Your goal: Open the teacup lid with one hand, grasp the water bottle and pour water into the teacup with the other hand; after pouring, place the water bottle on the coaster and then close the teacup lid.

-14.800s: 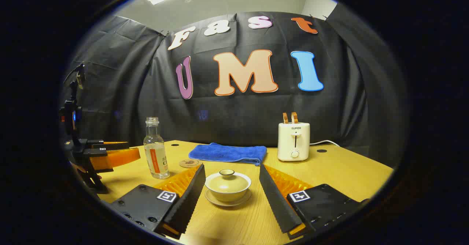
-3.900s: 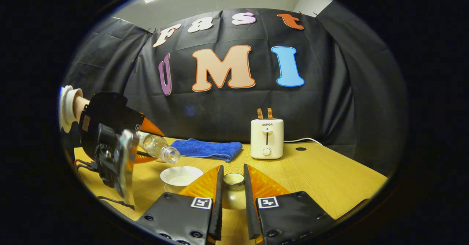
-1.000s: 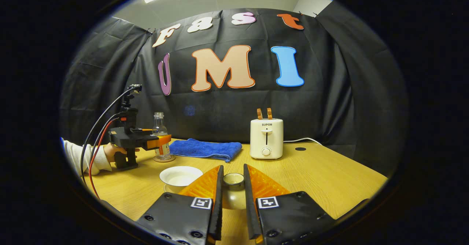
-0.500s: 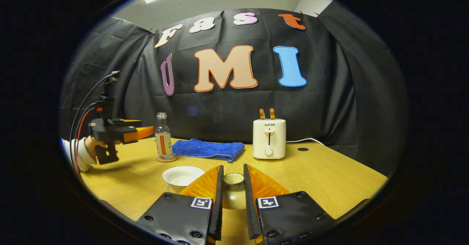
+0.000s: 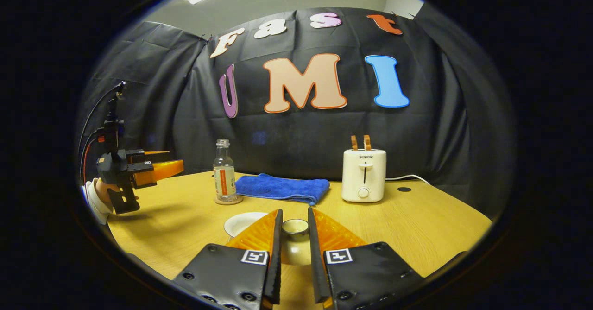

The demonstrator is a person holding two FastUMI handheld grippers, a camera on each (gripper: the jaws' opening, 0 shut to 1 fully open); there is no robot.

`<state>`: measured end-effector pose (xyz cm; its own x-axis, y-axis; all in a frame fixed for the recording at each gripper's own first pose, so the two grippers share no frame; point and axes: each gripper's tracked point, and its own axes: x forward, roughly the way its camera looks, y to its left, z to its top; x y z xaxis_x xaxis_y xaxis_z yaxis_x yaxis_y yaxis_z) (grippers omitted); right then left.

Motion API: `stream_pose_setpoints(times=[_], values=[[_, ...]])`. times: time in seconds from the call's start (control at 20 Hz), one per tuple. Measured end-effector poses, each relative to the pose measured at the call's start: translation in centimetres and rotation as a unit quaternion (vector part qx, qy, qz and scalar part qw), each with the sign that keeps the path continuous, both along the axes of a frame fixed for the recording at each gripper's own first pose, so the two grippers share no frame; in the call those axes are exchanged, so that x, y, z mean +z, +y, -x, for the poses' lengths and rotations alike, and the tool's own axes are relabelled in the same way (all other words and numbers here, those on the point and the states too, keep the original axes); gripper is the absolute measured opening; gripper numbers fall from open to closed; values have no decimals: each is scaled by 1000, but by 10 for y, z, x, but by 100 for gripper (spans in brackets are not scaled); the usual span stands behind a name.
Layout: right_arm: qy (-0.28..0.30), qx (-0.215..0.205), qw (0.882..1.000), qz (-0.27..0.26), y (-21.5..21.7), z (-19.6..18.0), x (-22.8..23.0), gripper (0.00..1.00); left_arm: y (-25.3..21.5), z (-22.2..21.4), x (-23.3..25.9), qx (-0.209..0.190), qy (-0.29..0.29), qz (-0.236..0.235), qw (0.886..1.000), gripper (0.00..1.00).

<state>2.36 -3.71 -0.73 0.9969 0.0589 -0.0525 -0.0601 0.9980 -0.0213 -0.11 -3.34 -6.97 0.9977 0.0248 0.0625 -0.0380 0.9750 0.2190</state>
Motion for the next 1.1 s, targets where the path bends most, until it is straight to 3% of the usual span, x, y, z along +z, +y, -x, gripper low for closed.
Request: stream_pose_setpoints(times=[0.05, 0.4, 0.85, 0.9, 1.1], values=[[2, 12, 1000, -4, 10, -4, 2, 31, -1, 1, -3, -1, 2, 5, 1000, 96], [8, 36, 999, 6, 43, -37, 10, 31, -4, -3, -15, -9, 8, 29, 1000, 96], [46, 43, 998, 4, 51, -52, -11, 31, 2, -6, -18, -13, 3, 37, 999, 96], [48, 43, 998, 2, 51, -53, -12, 31, 2, -8, -17, -13, 1, 37, 999, 100], [65, 43, 997, 3, 51, -54, -23, 31, 2, -9, -23, -13, 8, 42, 999, 96]])
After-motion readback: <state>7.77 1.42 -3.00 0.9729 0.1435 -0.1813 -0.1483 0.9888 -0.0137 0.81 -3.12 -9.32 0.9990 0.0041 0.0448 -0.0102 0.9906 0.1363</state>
